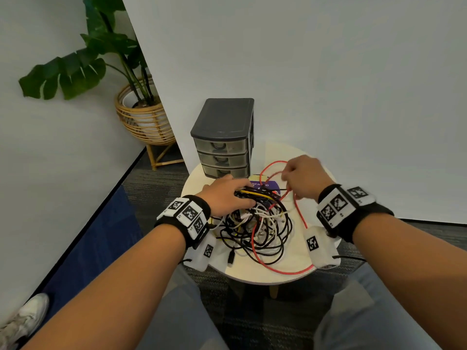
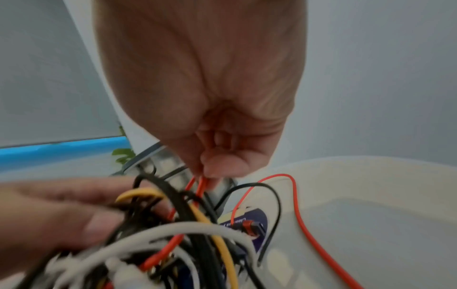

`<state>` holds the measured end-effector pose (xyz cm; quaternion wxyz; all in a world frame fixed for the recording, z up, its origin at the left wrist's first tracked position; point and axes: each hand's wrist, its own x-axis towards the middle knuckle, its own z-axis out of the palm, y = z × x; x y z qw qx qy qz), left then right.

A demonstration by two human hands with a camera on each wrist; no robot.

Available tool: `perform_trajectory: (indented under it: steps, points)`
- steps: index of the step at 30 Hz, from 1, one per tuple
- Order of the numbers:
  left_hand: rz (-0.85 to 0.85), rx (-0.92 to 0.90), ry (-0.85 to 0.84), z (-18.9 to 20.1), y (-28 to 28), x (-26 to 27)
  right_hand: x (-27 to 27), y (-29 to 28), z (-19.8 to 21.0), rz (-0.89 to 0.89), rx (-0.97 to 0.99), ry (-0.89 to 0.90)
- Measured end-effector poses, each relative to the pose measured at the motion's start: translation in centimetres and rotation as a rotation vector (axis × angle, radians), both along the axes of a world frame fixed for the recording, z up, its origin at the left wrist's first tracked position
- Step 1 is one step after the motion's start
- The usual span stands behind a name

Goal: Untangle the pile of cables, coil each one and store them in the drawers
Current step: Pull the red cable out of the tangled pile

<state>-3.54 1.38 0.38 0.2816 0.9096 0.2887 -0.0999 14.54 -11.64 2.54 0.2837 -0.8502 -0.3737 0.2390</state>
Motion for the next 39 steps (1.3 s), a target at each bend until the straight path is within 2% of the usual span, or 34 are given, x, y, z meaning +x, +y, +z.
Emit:
perform_trajectory:
  steps: [2, 3, 8, 13, 15, 17, 21, 27, 29, 32, 34, 37, 39]
  points:
    - [0.022, -0.020, -0.016, -0.2, 0.2, -0.2, 1.0, -0.5, 0.5, -0.146, 0.130, 0.122]
    - [0.028, -0.030, -0.030, -0.3, 0.2, -0.3, 1.3, -0.7, 0.6, -0.157, 0.166, 0.157]
    - [0.024, -0.041, -0.098, -0.7, -0.4, -0.1, 1.0, -1.1, 0.7, -0.022, 0.217, 0.177]
    - [-0.009, -0.042, -0.145, -0.2, -1.0, -0.2, 1.3, -0.4, 0.4, -0.108, 0.450, 0.182]
    - [-0.035, -0.057, -0.146, 0.4, -1.1, -0.4, 1.3, -0.2, 0.4, -0.108, 0.398, 0.203]
    - [-0.044, -0.063, -0.149, 0.9, -1.1, -0.6, 1.2, -0.3, 0.2, -0.045, 0.256, 0.226]
    - [-0.047, -0.046, -0.178, 1.4, -1.4, -1.3, 0.8, -1.0, 0.3, 0.158, -0.037, -0.103]
    - [-0.105, -0.031, -0.226, 1.4, -2.2, -2.0, -1.9, -2.5, 2.5, 0.304, -0.042, -0.317]
    - [-0.121, -0.037, -0.294, 1.2, -2.8, -2.0, -3.3, -2.9, 3.8, 0.451, -0.086, -0.237]
    - [-0.151, -0.016, -0.346, 0.8, -3.6, -2.1, -6.0, -4.0, 4.7, 0.783, -0.437, 0.021]
    - [-0.125, 0.043, -0.329, 0.5, -3.8, -2.1, -7.7, -4.4, 3.3, 0.888, -0.600, -0.017]
    - [-0.069, 0.051, -0.320, 0.4, -4.1, -2.1, -9.5, -4.5, 0.3, 0.857, -0.519, -0.247]
    - [-0.058, 0.037, -0.318, 0.5, -4.3, -2.0, -10.1, -4.6, -1.0, 0.834, -0.424, -0.307]
